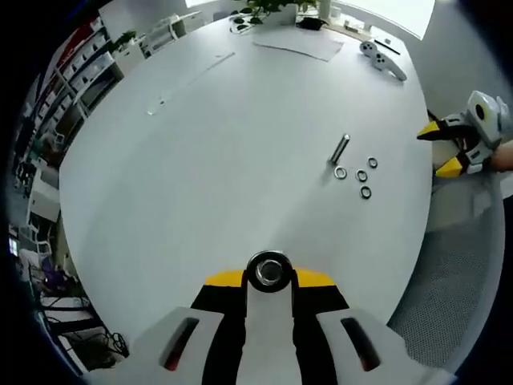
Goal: Place the washer onto the threaded stud by aligning its center hole with the stud, sliding it down to the base, and recovering from edge contact or off-axis alignment until the washer reaches the visible bottom stop.
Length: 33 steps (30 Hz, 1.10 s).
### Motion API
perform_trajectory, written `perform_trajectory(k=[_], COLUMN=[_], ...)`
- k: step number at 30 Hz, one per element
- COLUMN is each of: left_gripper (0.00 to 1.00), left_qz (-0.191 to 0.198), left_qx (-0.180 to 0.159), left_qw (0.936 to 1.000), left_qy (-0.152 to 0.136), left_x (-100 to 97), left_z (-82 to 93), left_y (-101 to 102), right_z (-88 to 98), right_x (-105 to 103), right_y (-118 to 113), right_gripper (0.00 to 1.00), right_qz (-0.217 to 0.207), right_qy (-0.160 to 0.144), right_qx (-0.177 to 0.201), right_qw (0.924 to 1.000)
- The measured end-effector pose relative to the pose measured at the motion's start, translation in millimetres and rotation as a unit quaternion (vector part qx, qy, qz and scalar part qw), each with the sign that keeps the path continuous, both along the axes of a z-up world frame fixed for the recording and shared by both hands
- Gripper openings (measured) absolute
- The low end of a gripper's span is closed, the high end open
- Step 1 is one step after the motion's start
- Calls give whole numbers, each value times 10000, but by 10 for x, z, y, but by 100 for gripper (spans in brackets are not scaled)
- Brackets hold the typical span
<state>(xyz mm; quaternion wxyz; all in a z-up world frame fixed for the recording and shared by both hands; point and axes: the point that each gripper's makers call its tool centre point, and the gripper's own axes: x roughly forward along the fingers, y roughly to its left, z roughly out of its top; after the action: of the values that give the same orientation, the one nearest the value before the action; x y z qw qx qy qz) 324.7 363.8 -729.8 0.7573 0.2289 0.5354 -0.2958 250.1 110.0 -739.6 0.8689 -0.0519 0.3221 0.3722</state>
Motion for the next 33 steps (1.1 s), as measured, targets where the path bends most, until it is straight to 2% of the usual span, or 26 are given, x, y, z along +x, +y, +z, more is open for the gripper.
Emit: perform_trajectory(k=[13, 33], left_gripper=[18, 18], left_qz=[-277, -296], left_qx=[276, 474], left_qw=[9991, 9974], left_qy=[175, 450], left_x=[-9, -15], left_z=[-167, -442], left_y=[-15, -12], right_z=[5, -3], right_x=[1, 3], right_y=[-4, -10], right_gripper=[44, 44], right_qz=[-20, -39], right_qy=[1, 7], right_qx=[9, -13], right_qw=[10000, 10000])
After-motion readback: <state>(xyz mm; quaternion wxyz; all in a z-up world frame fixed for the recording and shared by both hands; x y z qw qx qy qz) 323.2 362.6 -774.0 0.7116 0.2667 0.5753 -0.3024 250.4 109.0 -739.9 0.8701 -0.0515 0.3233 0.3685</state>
